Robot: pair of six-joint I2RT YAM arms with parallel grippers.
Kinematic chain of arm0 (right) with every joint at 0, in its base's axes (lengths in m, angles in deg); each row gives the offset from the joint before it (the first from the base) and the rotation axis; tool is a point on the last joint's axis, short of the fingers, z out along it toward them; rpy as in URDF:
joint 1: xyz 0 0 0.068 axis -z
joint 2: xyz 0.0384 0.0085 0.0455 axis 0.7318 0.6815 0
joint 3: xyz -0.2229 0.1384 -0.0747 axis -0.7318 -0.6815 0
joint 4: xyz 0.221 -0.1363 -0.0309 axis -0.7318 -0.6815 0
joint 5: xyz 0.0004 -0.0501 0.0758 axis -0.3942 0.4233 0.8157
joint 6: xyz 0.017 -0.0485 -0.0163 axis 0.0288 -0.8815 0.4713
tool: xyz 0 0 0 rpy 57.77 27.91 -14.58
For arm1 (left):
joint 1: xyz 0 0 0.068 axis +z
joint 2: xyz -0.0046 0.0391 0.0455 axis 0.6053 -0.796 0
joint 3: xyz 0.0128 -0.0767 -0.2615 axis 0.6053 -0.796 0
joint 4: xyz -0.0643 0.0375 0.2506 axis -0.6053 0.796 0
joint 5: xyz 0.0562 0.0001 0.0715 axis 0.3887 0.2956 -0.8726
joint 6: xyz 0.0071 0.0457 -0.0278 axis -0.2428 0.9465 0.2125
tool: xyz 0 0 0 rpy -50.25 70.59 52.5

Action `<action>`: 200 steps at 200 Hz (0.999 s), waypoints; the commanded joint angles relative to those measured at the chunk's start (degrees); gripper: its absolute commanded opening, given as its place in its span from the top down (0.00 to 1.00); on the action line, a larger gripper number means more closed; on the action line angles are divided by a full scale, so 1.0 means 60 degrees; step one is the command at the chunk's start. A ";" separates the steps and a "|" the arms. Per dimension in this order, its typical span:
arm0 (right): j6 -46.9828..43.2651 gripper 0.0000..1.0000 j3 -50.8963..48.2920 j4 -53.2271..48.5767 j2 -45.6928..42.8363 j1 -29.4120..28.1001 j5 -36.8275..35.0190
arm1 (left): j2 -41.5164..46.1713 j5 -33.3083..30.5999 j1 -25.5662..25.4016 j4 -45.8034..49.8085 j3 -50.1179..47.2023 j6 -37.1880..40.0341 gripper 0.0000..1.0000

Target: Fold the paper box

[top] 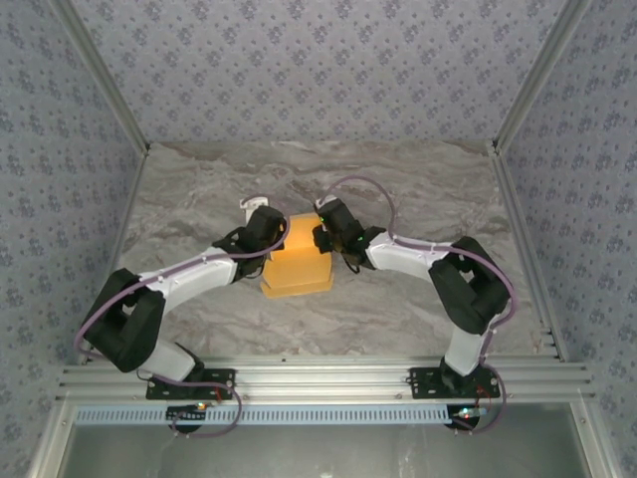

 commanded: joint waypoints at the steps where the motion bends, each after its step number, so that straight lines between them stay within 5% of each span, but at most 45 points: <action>1: -0.0162 0.87 -0.0036 0.1325 0.0363 0.0060 -0.0483 | 0.0186 -0.0165 -0.0062 -0.0743 -0.0025 -0.0186 0.88; 25: -0.0332 0.92 -0.0202 0.2216 0.0726 0.0165 -0.0440 | 0.0346 0.0399 -0.0049 -0.0907 -0.0249 -0.0235 0.72; 50: -0.0718 0.94 -0.0266 0.2946 0.1085 0.0250 -0.0335 | 0.0828 0.1464 -0.0060 -0.0543 -0.0382 -0.0592 0.24; 84: -0.1309 0.95 -0.0333 0.3462 0.1446 0.0282 -0.0486 | 0.2078 0.2162 -0.0005 0.0270 -0.0724 -0.1173 0.03; 115: -0.1711 0.93 -0.1238 0.4644 0.1304 0.0205 -0.0078 | 0.2770 0.2483 0.0765 0.1501 -0.0176 -0.1177 0.01; 153: -0.2298 0.92 -0.2761 0.7167 0.1299 0.0063 0.1200 | 0.0370 0.4195 0.2113 0.3970 0.2329 -0.0525 0.01; 200: -0.3538 0.89 -0.2436 0.7406 0.1685 -0.0573 0.0491 | -0.0499 0.6264 0.2156 0.2158 0.2073 -0.1190 0.01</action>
